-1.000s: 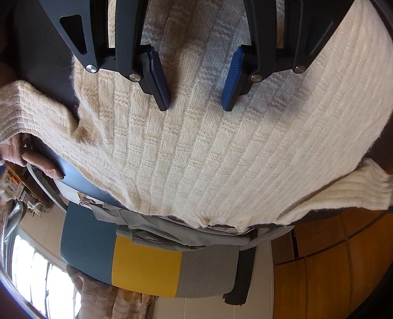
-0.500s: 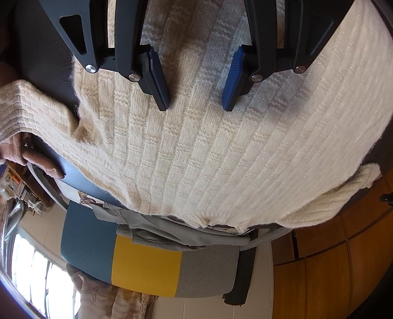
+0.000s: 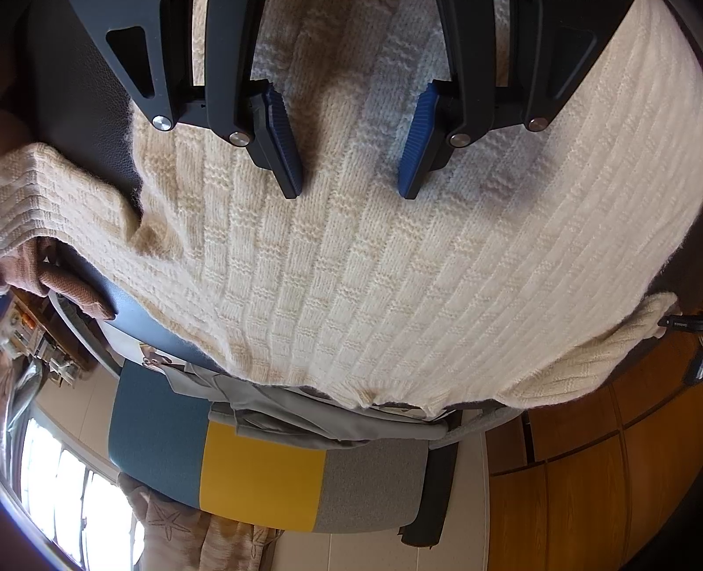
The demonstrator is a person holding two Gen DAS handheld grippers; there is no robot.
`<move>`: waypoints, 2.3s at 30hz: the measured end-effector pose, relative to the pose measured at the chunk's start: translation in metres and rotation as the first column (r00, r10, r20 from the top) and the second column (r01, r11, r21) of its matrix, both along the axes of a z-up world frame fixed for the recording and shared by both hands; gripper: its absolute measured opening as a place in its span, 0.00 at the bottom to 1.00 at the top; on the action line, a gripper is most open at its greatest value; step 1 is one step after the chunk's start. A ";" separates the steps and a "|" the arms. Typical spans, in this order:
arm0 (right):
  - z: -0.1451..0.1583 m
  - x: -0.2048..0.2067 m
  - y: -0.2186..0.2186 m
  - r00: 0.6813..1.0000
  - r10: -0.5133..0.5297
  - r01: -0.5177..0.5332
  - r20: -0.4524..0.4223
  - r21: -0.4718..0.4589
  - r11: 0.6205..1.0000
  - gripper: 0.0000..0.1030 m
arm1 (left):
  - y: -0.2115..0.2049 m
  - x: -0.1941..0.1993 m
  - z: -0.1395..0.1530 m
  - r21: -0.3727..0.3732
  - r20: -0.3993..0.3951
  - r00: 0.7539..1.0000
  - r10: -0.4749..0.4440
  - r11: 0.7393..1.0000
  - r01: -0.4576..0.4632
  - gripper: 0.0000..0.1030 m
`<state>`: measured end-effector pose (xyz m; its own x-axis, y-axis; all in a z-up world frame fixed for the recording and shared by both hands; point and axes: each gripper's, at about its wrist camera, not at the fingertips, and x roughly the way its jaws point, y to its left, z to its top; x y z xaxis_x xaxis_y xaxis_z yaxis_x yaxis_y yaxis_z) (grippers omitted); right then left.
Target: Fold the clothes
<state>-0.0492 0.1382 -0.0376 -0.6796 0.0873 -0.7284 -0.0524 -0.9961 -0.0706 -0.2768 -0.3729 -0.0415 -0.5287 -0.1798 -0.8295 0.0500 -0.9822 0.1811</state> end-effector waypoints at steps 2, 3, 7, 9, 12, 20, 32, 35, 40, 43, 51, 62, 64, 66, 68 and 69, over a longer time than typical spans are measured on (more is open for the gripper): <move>0.000 0.000 0.000 1.000 0.000 0.000 0.000 0.001 1.000 0.46 | 0.006 0.001 0.001 -0.035 -0.008 0.999 -0.031 0.999 0.031 0.03; 0.000 0.000 0.000 1.000 0.000 0.000 0.000 0.001 1.000 0.46 | 0.008 0.002 0.002 -0.053 -0.014 0.999 -0.045 0.998 0.044 0.02; 0.000 0.000 0.000 1.000 0.000 0.000 0.000 0.001 1.000 0.46 | -0.001 -0.005 0.018 -0.115 -0.073 0.997 -0.016 0.993 0.007 0.02; 0.000 0.000 0.000 1.000 0.000 0.000 0.000 0.000 1.000 0.46 | -0.016 -0.013 0.025 -0.127 -0.099 0.994 0.040 0.990 -0.053 0.01; 0.000 0.000 0.000 1.000 0.000 0.000 -0.001 -0.001 1.000 0.46 | -0.044 -0.027 0.030 -0.098 -0.099 0.987 0.128 0.986 -0.137 0.02; -0.001 0.000 0.004 1.000 0.002 -0.002 -0.002 -0.002 1.000 0.47 | -0.032 -0.015 0.035 -0.015 -0.155 0.978 0.137 0.990 -0.141 0.04; 0.004 -0.005 0.006 0.999 0.006 -0.006 0.033 -0.016 1.000 0.47 | 0.160 0.092 0.058 0.093 -0.266 0.931 -0.251 0.954 0.284 0.12; 0.014 -0.008 0.013 0.999 0.004 -0.001 0.037 -0.073 0.997 0.45 | 0.207 0.107 0.043 0.063 -0.225 0.919 -0.324 0.936 0.345 0.13; 0.007 -0.019 0.021 0.996 -0.012 0.011 0.086 0.016 1.000 0.45 | 0.285 0.133 0.017 0.017 -0.153 0.886 -0.438 0.895 0.446 0.18; 0.004 -0.017 0.029 0.998 -0.014 0.012 0.057 0.032 0.999 0.45 | 0.292 0.130 0.013 0.018 -0.147 0.880 -0.452 0.888 0.459 0.22; 0.014 -0.006 0.033 1.000 -0.008 0.009 0.012 -0.077 0.997 0.52 | 0.305 0.148 0.011 -0.080 -0.142 0.876 -0.461 0.887 0.454 0.23; 0.052 0.095 0.184 0.812 -0.574 0.505 -0.105 -0.365 0.782 0.52 | 0.344 0.167 0.011 -0.091 -0.159 0.848 -0.505 0.863 0.497 0.22; 0.073 0.115 0.213 0.756 -0.632 0.540 -0.171 -0.381 0.750 0.52 | 0.344 0.170 0.010 -0.105 -0.167 0.847 -0.505 0.863 0.494 0.22; 0.096 0.129 0.233 0.710 -0.664 0.571 -0.234 -0.362 0.737 0.53 | 0.344 0.170 0.010 -0.106 -0.170 0.846 -0.504 0.863 0.493 0.22; 0.109 0.138 0.257 0.666 -0.706 0.619 -0.239 -0.351 0.703 0.54 | 0.343 0.170 0.010 -0.099 -0.171 0.847 -0.503 0.864 0.493 0.22; 0.115 0.142 0.269 0.644 -0.727 0.643 -0.238 -0.347 0.683 0.54 | 0.343 0.170 0.010 -0.096 -0.172 0.848 -0.502 0.865 0.493 0.22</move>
